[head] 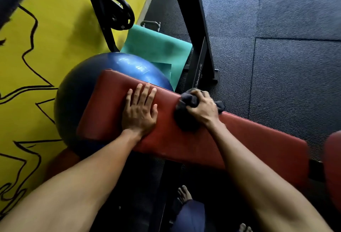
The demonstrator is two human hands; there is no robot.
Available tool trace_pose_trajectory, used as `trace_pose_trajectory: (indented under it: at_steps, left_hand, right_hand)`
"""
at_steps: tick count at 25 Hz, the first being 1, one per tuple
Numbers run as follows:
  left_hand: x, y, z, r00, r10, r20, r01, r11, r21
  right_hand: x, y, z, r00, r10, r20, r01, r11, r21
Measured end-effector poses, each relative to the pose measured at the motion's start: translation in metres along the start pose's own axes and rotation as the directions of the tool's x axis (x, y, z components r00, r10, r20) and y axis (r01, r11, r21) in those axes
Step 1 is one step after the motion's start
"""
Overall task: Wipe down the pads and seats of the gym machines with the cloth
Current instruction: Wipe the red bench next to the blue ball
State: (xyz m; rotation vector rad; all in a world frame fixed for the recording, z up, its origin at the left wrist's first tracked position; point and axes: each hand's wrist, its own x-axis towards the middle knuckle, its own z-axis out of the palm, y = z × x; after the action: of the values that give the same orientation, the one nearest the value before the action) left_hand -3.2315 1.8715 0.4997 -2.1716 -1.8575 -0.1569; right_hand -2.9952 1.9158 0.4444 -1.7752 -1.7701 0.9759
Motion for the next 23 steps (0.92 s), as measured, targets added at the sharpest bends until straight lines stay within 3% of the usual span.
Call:
trace_pose_trajectory:
  at_steps: [3, 6, 10, 13, 16, 19, 21, 23]
  left_hand:
    - [0.001, -0.002, 0.0, 1.0, 0.004, 0.009, -0.004, 1.0, 0.004]
    - [-0.001, -0.001, 0.0, 1.0, 0.01, -0.005, -0.01, 1.0, -0.002]
    - [0.0, -0.001, 0.0, 1.0, 0.005, -0.007, -0.005, 1.0, -0.009]
    - [0.001, -0.002, 0.003, 1.0, 0.012, 0.004, -0.012, 1.0, 0.004]
    - [-0.001, -0.003, 0.006, 1.0, 0.019, 0.004, -0.019, 1.0, 0.02]
    - [0.0, -0.004, 0.004, 1.0, 0.017, 0.008, -0.017, 1.0, 0.005]
    - [-0.002, -0.002, 0.004, 1.0, 0.012, 0.006, -0.012, 1.0, -0.004]
    - [-0.001, -0.001, 0.004, 1.0, 0.007, -0.004, -0.007, 1.0, -0.005]
  right_hand:
    - [-0.001, -0.045, 0.021, 0.991, -0.127, -0.04, 0.128, 0.992, 0.014]
    - [-0.015, -0.026, 0.02, 0.988, -0.15, -0.042, 0.149, 0.988, -0.028]
    - [-0.039, 0.022, 0.02, 0.986, -0.024, -0.164, 0.024, 1.0, 0.0]
    - [-0.036, -0.016, 0.038, 0.967, 0.078, -0.244, -0.071, 0.997, 0.035]
    - [-0.06, -0.044, 0.055, 0.961, -0.066, -0.267, 0.068, 0.998, -0.003]
    - [-0.109, -0.008, 0.058, 0.959, -0.197, -0.204, 0.184, 0.98, -0.08]
    - [-0.117, 0.02, 0.05, 0.97, -0.096, -0.223, 0.082, 0.994, -0.073]
    - [-0.094, 0.016, 0.04, 0.958, 0.104, -0.267, -0.107, 0.994, 0.005]
